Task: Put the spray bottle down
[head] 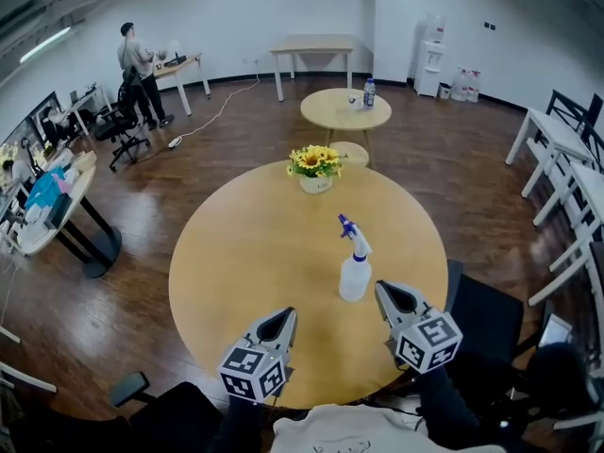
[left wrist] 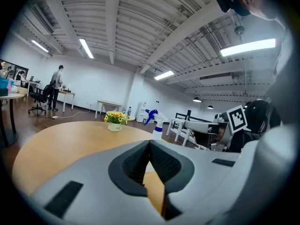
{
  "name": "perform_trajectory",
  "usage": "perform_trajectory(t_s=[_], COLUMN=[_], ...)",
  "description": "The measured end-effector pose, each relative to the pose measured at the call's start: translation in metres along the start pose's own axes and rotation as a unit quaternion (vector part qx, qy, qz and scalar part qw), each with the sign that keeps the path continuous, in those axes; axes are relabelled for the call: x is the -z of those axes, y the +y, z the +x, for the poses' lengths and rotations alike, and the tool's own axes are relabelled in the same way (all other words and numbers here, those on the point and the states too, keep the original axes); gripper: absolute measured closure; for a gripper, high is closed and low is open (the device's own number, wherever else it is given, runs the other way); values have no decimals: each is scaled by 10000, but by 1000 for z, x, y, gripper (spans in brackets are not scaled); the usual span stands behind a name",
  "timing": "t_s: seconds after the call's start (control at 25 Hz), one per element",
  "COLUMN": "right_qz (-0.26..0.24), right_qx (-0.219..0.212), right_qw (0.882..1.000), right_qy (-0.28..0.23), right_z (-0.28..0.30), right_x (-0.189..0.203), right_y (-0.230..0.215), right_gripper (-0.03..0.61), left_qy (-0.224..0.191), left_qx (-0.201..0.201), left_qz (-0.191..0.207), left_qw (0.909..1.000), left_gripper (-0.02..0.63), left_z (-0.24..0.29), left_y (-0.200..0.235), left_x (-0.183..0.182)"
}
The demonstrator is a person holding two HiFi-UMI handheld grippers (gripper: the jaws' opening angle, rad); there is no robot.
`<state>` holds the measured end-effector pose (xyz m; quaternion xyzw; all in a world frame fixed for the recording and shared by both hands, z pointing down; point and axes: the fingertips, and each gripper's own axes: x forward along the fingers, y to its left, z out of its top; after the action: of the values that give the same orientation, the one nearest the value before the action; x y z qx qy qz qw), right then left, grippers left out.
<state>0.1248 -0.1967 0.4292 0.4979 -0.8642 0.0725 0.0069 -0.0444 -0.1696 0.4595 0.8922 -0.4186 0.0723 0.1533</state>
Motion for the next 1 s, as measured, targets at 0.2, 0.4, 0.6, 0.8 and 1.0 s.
perform_trajectory(t_s=[0.2, 0.4, 0.6, 0.8, 1.0], right_qz=[14, -9, -19, 34, 55], right_qx=[-97, -131, -148, -154, -157], right_qw=[9999, 9998, 9998, 9997, 9996], right_qy=[50, 125, 154, 189, 229], right_z=[6, 11, 12, 9, 4], right_x=[-7, -4, -1, 2, 0], right_y=[6, 9, 9, 14, 17], right_gripper=[606, 606, 606, 606, 606], left_qy=[-23, 23, 30, 48, 65], left_qx=[5, -16, -28, -26, -25], left_qz=[48, 91, 78, 70, 51], left_qw=[10000, 10000, 10000, 10000, 10000], left_gripper=[626, 626, 626, 626, 626], left_z=[-2, -1, 0, -4, -9], left_y=[-8, -8, -8, -10, -13], left_x=[-5, -7, -7, -8, -10])
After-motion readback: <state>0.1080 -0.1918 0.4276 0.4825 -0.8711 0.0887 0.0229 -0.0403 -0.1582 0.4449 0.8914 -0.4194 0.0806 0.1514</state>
